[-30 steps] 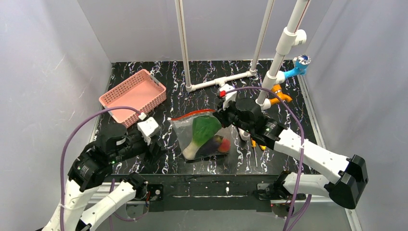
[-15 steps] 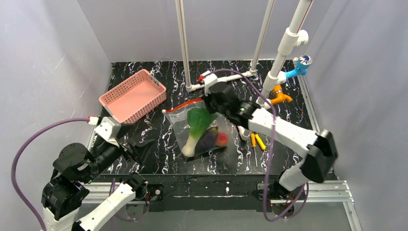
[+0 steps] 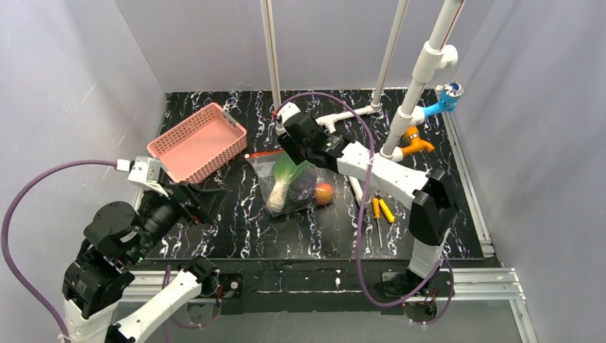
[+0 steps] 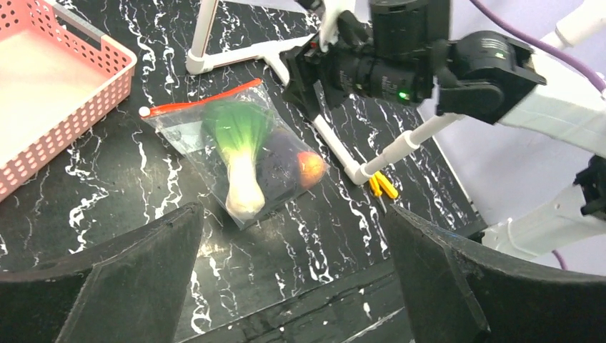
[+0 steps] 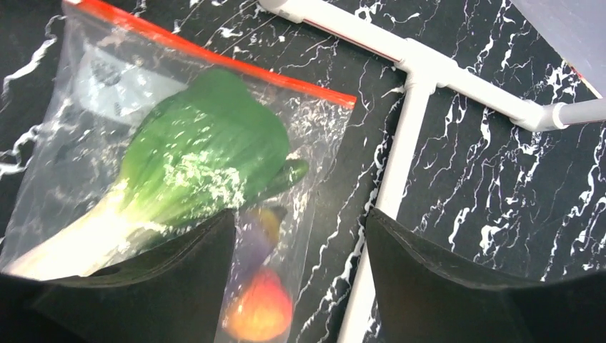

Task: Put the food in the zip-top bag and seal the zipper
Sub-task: Place the zipper food storage bag at the center of the board, then reset both arms

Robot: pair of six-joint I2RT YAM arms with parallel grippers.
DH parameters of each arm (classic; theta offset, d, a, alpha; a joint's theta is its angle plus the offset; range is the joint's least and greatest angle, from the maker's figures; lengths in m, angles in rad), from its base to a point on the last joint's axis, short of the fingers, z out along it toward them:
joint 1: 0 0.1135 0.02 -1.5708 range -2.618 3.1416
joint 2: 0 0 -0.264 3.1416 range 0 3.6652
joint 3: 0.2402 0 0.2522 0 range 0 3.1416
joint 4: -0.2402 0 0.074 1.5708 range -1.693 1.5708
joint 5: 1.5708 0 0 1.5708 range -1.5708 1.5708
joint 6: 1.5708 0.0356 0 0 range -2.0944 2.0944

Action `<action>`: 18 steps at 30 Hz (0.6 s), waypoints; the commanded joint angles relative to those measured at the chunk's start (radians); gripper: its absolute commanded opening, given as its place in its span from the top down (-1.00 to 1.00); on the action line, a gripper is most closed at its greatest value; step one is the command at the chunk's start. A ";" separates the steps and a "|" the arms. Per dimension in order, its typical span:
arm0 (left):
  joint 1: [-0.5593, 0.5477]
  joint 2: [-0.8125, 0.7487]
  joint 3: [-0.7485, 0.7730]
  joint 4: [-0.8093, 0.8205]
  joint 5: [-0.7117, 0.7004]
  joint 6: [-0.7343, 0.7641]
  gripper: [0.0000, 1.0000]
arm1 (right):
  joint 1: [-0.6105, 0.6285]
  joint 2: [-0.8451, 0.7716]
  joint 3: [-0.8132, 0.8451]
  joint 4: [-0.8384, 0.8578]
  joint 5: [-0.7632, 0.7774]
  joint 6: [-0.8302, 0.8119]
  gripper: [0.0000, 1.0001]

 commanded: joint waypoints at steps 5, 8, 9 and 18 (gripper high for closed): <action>-0.001 -0.126 -0.105 0.155 -0.132 -0.150 -0.97 | 0.089 -0.379 0.026 -0.184 -0.158 0.005 -0.82; 0.000 -0.153 -0.104 0.186 -0.133 -0.125 -0.97 | 0.113 -0.583 -0.040 -0.172 -0.223 0.010 -0.97; -0.001 -0.153 -0.095 0.182 -0.155 -0.126 -0.96 | 0.115 -0.641 -0.058 -0.165 -0.228 0.022 -0.97; -0.001 -0.137 0.009 0.152 -0.186 -0.059 -0.96 | 0.116 -1.045 -0.165 -0.092 -0.135 0.125 -0.97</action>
